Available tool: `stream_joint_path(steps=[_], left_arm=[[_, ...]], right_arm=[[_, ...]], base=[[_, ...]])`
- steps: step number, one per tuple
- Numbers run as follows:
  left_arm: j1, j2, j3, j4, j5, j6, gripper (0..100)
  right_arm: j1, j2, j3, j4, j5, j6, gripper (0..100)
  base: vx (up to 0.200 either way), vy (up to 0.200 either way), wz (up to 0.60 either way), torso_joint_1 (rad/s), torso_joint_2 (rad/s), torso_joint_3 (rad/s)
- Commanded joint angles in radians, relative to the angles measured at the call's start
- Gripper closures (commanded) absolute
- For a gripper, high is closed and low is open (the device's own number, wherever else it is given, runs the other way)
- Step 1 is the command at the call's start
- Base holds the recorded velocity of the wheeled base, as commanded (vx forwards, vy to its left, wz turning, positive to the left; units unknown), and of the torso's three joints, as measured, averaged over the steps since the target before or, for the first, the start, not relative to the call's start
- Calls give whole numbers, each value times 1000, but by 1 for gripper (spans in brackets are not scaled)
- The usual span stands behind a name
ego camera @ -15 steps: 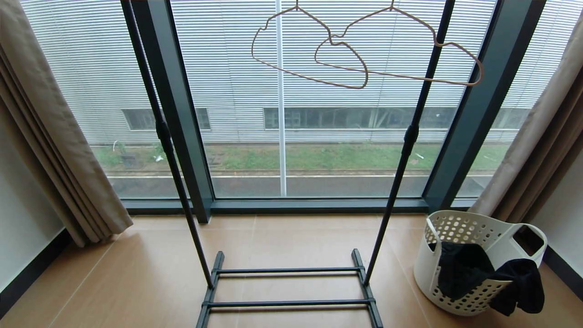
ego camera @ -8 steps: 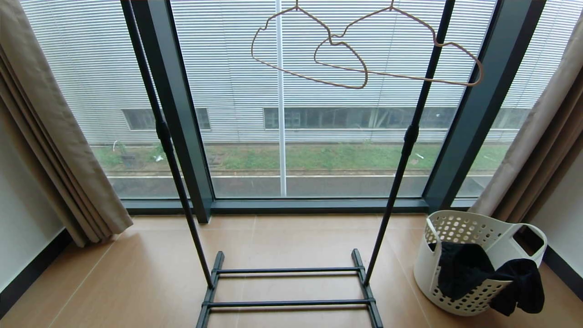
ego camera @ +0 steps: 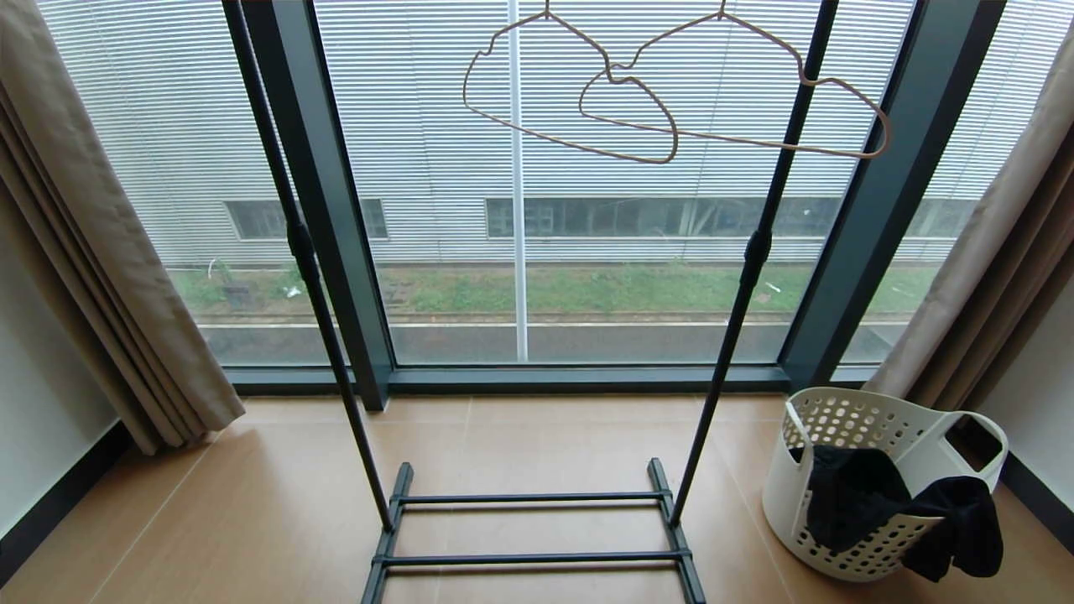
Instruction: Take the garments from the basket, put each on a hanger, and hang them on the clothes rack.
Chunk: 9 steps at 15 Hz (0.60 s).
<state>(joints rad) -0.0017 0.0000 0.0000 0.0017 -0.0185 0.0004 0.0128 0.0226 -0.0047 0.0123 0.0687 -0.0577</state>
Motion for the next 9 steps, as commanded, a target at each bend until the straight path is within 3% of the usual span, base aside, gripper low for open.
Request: stream_joint_path(steps=[1, 9], left_arm=[[0, 2, 0, 0, 0, 0, 0], [0, 2, 0, 0, 0, -3, 0]], right_arm=[[6, 20, 0, 0, 0, -1, 0], [-5, -12, 0, 0, -1, 2, 0]], base=[[0, 0, 0, 0, 0, 0], [0, 0, 0, 0, 0, 0]])
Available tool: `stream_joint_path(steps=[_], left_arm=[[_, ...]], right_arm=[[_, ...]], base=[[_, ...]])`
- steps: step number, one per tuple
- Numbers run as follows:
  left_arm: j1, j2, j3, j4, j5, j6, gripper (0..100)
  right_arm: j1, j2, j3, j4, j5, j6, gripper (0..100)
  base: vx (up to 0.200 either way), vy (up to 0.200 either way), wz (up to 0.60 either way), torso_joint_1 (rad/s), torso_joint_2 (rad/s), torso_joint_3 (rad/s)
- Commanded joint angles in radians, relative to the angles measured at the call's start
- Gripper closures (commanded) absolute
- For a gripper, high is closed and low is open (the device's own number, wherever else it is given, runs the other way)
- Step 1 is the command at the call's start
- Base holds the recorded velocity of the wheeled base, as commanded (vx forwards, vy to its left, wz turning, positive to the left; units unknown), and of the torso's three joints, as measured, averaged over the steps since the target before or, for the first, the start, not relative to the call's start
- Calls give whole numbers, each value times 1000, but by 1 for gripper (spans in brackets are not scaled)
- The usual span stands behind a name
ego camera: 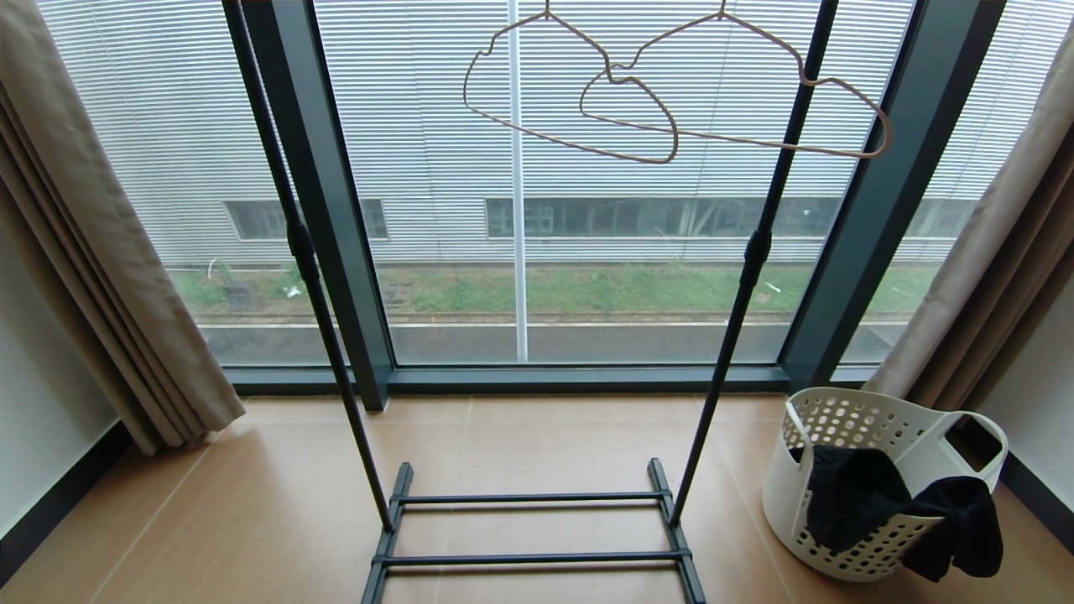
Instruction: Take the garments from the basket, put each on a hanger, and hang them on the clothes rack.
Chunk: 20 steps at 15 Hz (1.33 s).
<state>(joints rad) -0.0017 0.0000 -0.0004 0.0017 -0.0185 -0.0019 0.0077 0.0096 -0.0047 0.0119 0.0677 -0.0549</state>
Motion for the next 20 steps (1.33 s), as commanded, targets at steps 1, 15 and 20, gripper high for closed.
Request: stream_joint_path(steps=[1, 15, 20], left_arm=[[0, 0, -1, 0, 0, -1, 0], [0, 0, -1, 0, 0, -3, 0], [0, 0, 0, 0, 0, -1, 0]], right_arm=[[-2, 1, 0, 0, 1, 0, 0], [0, 1, 0, 0, -2, 3, 0], [0, 1, 0, 0, -2, 3, 0]], base=[[0, 0, 0, 0, 0, 0], [0, 0, 0, -6, 108, 101], [0, 0, -120, -1, 73, 72]])
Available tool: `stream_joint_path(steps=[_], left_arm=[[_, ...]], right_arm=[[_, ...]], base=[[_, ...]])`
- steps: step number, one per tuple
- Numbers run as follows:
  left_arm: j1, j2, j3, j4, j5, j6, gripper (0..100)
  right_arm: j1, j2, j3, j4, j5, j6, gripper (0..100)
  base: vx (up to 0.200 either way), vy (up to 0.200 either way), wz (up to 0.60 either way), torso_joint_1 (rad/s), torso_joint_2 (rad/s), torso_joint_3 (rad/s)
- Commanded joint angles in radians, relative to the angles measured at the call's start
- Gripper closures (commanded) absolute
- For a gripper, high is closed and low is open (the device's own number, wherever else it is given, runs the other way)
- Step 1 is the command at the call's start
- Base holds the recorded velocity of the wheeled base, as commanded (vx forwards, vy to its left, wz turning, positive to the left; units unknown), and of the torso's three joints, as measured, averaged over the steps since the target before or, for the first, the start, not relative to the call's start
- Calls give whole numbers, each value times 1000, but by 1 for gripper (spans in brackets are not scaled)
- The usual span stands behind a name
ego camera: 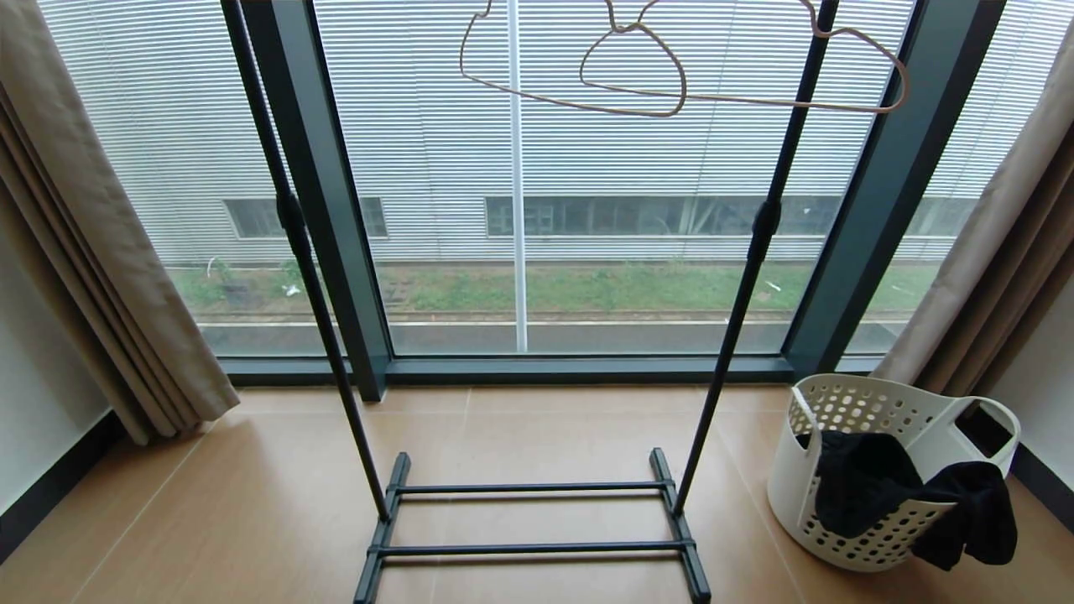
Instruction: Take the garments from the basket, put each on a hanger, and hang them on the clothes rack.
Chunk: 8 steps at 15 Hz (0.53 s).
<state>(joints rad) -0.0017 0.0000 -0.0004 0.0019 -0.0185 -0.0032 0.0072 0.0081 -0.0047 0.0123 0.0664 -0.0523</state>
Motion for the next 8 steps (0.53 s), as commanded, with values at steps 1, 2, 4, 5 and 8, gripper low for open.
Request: stream_joint_path(steps=[1, 2, 4, 5, 8], left_arm=[[0, 0, -1, 0, 0, 0, 0], [0, 0, -1, 0, 0, 0, 0], [0, 0, -1, 0, 0, 0, 0], [0, 0, 0, 0, 0, 0, 0], [0, 0, 0, 0, 0, -1, 0]], right_arm=[[0, 3, 0, 0, 0, 0, 0], [0, 3, 0, 0, 0, 0, 0], [0, 3, 0, 0, 0, 0, 0], [0, 3, 0, 0, 0, 2, 0], [0, 1, 0, 0, -2, 3, 0]], base=[[0, 0, -600, 2, 27, 32], [0, 0, -600, 7, 17, 22], [0, 0, -600, 2, 5, 2], [0, 0, -600, 7, -2, 7], [0, 0, 0, 0, 0, 0]])
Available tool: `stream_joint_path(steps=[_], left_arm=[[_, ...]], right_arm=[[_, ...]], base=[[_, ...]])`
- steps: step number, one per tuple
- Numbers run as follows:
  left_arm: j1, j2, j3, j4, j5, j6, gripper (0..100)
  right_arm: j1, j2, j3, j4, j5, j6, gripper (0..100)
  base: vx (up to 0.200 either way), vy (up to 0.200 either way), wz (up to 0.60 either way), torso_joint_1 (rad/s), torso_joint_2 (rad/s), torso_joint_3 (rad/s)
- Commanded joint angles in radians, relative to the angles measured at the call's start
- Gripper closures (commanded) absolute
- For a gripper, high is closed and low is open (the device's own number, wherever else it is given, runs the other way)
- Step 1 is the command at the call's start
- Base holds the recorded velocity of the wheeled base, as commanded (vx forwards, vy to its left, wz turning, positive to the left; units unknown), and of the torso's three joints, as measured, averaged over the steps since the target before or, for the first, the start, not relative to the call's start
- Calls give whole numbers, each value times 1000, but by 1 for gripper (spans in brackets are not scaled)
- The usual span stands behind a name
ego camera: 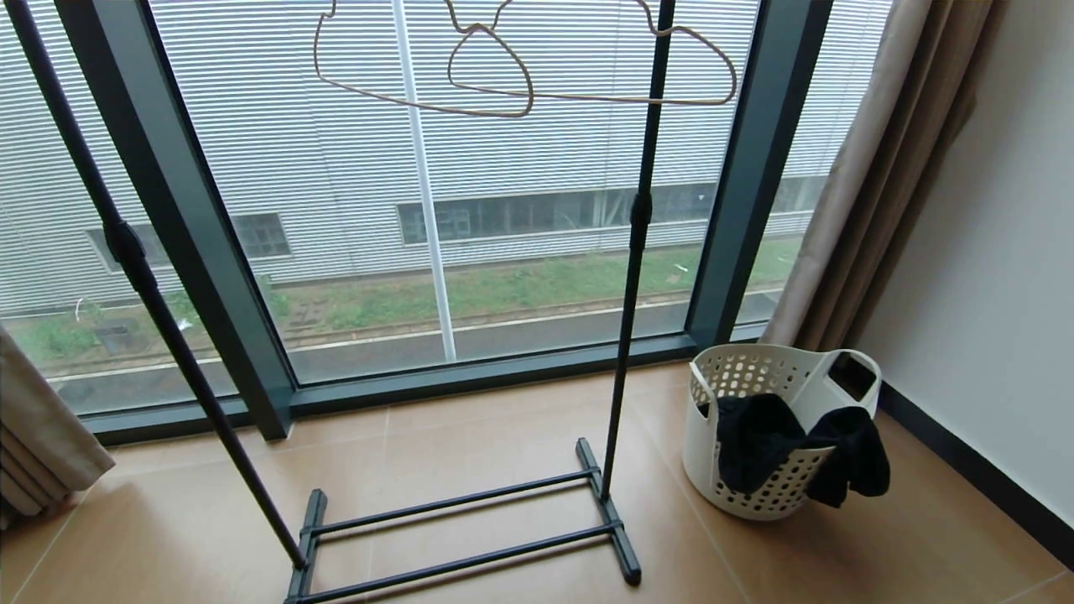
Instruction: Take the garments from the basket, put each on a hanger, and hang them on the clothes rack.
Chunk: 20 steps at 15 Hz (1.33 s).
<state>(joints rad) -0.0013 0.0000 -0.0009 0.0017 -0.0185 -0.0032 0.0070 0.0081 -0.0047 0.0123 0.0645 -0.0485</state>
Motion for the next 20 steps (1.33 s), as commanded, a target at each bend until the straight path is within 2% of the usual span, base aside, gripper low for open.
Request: stream_joint_path(steps=[1, 11, 12, 17, 20], left_arm=[[0, 0, -1, 0, 0, 0, 0], [0, 0, 1, 0, 0, -3, 0], [0, 0, -1, 0, 0, -4, 0], [0, 0, -1, 0, 0, -4, 0], [0, 0, -1, 0, 0, -4, 0]], right_arm=[[1, 3, 0, 0, 0, -1, 0], [1, 3, 0, 0, 0, -1, 0], [1, 1, 0, 0, 0, -1, 0], [-1, 3, 0, 0, 0, -1, 0], [1, 1, 0, 0, 0, -1, 0]], base=[[0, -200, 0, 2, -2, 7], [0, -200, 0, 1, 2, 2], [200, -200, 0, 7, 2, 2], [200, 0, 0, 3, 2, 1], [67, -200, 0, 5, 1, 4]])
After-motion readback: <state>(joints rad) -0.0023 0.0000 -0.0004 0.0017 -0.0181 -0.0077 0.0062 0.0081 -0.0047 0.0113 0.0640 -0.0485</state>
